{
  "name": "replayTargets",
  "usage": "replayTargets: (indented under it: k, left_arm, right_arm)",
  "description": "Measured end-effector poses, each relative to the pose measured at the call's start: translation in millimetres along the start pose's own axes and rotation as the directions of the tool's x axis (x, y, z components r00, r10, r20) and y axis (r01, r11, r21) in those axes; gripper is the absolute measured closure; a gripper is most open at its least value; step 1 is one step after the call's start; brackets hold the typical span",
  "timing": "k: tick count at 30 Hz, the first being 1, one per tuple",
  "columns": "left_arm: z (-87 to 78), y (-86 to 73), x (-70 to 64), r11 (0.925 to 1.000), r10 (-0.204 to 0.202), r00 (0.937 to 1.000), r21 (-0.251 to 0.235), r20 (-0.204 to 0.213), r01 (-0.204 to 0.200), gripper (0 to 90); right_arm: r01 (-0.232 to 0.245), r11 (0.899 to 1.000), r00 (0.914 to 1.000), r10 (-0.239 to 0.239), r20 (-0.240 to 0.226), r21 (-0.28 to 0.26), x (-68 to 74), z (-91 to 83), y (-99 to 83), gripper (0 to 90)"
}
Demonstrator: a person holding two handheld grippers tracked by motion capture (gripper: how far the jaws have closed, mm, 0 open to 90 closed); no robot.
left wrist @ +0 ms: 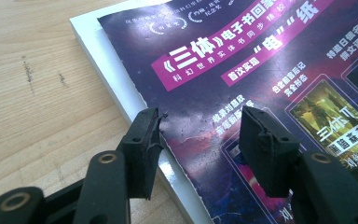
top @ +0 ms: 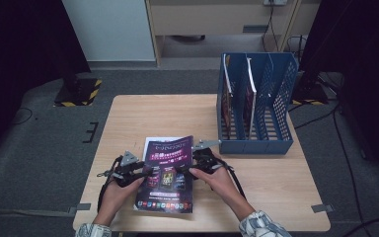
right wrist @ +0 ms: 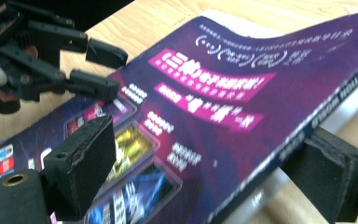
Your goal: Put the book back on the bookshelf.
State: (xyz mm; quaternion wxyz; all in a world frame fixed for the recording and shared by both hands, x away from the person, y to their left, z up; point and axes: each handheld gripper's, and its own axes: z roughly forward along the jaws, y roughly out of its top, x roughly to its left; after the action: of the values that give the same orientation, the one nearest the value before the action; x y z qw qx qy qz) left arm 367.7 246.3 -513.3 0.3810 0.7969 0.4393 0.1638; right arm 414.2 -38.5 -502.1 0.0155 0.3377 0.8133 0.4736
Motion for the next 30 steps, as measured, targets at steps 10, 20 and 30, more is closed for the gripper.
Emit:
replayTargets:
  k: [10, 20, 30]
  left_arm:
    - [-0.4, -0.5, 0.9, 1.0, 0.0, 1.0, 0.001, 0.002, 0.0, 47.3]
    - [-0.4, -1.0, 1.5, 1.0, -0.002, 1.0, -0.001, 0.006, 0.002, 47.1]
    - [-0.5, -1.4, 1.8, 1.0, -0.002, 1.0, -0.004, 0.006, 0.002, 47.0]
  right_arm:
    - [0.0, 0.999, 0.9996, -0.001, 0.028, 0.034, -2.2, 16.4, 26.1, 12.1]
    - [-0.006, 0.998, 0.9991, 0.004, 0.041, 0.064, -1.4, 34.2, 36.1, 19.9]
    - [-0.022, 0.994, 0.9983, 0.016, 0.055, 0.108, -0.5, 46.9, 33.2, 29.4]
